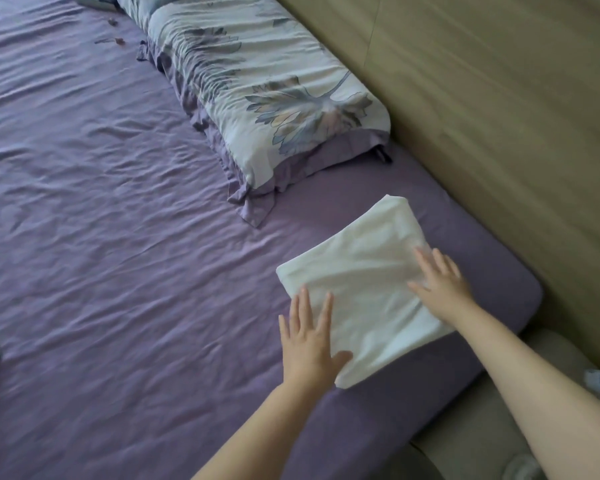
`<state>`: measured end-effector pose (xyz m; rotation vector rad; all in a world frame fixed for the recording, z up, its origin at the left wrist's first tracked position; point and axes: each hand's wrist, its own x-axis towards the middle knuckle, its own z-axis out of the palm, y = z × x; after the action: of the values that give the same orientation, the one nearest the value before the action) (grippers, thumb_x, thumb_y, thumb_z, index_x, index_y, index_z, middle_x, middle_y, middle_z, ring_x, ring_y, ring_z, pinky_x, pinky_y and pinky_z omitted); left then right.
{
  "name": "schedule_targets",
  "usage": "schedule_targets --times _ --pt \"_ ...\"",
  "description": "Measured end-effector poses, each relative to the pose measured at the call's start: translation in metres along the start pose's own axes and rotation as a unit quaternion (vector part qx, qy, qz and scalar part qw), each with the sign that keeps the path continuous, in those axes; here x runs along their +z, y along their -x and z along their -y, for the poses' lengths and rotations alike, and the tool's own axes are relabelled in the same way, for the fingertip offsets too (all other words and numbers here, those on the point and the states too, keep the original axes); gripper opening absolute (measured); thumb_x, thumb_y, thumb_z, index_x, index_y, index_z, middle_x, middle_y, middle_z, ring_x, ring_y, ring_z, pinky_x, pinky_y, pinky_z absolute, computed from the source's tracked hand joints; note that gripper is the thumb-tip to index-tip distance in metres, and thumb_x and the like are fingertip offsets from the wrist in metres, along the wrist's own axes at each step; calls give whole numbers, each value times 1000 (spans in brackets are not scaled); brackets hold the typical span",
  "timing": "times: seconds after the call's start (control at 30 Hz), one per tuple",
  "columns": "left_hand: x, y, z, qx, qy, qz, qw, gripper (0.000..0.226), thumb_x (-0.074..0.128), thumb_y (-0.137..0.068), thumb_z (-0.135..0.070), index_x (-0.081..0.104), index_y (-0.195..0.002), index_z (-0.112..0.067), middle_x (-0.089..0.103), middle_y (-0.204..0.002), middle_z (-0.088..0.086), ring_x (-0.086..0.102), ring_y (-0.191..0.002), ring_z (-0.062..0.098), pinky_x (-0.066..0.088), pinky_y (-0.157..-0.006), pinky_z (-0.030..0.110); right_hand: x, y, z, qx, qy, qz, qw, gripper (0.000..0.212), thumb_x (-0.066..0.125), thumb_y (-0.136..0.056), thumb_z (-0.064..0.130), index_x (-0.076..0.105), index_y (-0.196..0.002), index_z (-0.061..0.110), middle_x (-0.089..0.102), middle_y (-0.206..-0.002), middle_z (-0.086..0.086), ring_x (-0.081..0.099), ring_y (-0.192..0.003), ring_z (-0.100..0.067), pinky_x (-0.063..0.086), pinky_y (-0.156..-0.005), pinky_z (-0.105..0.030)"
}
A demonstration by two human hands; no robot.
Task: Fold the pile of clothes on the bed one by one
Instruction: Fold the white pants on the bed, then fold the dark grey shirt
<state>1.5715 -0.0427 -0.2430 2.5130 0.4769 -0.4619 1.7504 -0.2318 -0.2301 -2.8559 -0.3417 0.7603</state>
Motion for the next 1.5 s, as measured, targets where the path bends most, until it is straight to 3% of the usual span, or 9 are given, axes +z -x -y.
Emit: schedule_targets --times 0.17,0.4,0.53,0.63,0.73,0.83,0.97,1.3,1.5 --pt "18 -5 6 79 -125 40 988 81 36 -86 -70 -2 -150 -37 -22 -157 1 -28 -141 24 -14 -112 56 32 11 19 -48 99 60 992 75 34 -87 67 -13 -143 48 -25 -155 -2 -26 -141 -22 -4 -113 -53" --pt "24 -13 9 27 -189 111 975 102 42 -73 -81 -16 -146 -41 -27 -155 0 -26 -142 30 -16 -105 66 53 25 35 1 175 75 982 86 33 -82 75 -18 -144 42 -21 -156 -5 -18 -143 -29 1 -109 -62" --pt "14 -4 -5 -5 -152 127 980 97 51 -80 -68 -8 -149 -35 -18 -158 3 -20 -143 33 -9 -109 64 46 38 58 5 169 82 982 84 37 -86 67 -11 -147 36 -12 -158 -7 -10 -144 -32 4 -110 -61" --pt "-8 16 3 -18 -131 95 987 77 48 -88 -56 12 -149 -27 10 -158 2 1 -146 28 -3 -114 59 46 61 74 -27 165 75 983 77 37 -89 62 -2 -149 34 0 -159 -3 -2 -145 -29 5 -111 -58" --pt "-38 43 23 -53 -113 93 988 57 47 -91 -47 34 -141 -23 45 -141 -1 28 -137 26 12 -114 49 45 89 95 -59 169 61 982 64 38 -92 55 19 -146 27 29 -150 -5 25 -139 -25 15 -111 -53" --pt "-65 73 43 -83 -115 95 985 45 43 -91 -47 48 -129 -23 61 -122 3 49 -120 26 30 -102 39 44 118 121 -104 180 47 977 41 38 -93 47 43 -128 25 53 -127 1 47 -119 -23 26 -104 -44" --pt "-90 117 67 -123 -87 83 985 42 41 -91 -47 52 -125 -23 62 -120 3 56 -112 27 38 -90 35 45 159 166 -174 159 45 971 36 38 -94 48 53 -119 27 59 -121 6 52 -115 -20 31 -98 -36" --pt "-135 257 158 -232 -48 14 971 39 40 -91 -51 56 -107 -20 62 -118 2 56 -111 25 41 -86 34 63 264 294 -338 154 36 928 43 36 -94 51 51 -127 28 58 -126 6 51 -119 -15 23 -106 -31" --pt "-150 381 225 -310 7 -50 949 43 40 -92 -54 56 -117 -22 60 -122 0 56 -114 23 42 -90 34 94 358 375 -406 190 47 893 41 36 -93 51 52 -124 29 59 -124 5 51 -119 -15 28 -102 -30"
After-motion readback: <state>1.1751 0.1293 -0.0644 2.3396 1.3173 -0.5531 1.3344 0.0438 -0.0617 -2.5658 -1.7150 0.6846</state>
